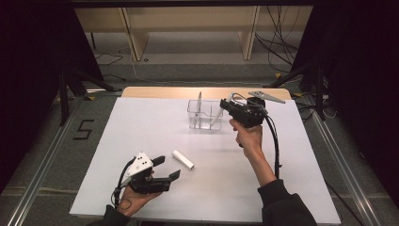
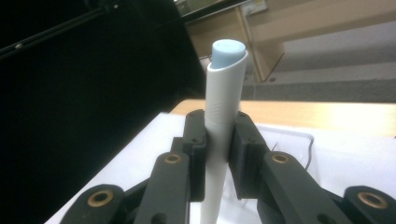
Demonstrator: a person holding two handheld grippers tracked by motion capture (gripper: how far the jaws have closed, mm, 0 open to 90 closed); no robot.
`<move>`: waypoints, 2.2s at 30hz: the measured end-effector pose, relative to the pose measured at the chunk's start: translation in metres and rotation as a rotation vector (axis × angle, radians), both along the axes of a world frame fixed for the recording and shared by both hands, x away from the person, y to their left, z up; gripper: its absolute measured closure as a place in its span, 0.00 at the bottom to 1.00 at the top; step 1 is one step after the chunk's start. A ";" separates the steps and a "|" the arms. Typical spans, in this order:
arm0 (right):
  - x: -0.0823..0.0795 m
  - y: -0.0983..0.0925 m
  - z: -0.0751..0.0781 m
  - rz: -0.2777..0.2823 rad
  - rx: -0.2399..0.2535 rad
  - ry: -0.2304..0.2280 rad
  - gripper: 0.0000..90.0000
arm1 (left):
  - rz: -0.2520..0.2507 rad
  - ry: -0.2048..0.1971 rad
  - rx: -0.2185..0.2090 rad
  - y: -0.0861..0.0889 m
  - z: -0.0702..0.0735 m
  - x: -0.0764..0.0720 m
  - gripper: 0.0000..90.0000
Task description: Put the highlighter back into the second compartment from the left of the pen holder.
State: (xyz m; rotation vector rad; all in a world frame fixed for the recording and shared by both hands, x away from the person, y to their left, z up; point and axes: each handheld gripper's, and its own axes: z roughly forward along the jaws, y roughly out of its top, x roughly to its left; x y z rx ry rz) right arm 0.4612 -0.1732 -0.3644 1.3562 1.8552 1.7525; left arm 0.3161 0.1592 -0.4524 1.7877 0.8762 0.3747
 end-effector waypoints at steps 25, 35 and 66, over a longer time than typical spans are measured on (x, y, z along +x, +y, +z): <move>0.058 0.015 0.004 -0.101 -0.035 0.045 0.87 | 0.036 -0.018 -0.029 0.014 0.002 -0.002 0.23; 0.069 0.029 0.001 -0.112 -0.068 0.054 0.87 | 0.030 -0.021 -0.037 0.014 0.002 -0.003 0.23; 0.081 0.053 -0.025 -0.095 -0.205 0.107 0.83 | 0.031 -0.022 -0.032 0.014 0.003 -0.003 0.22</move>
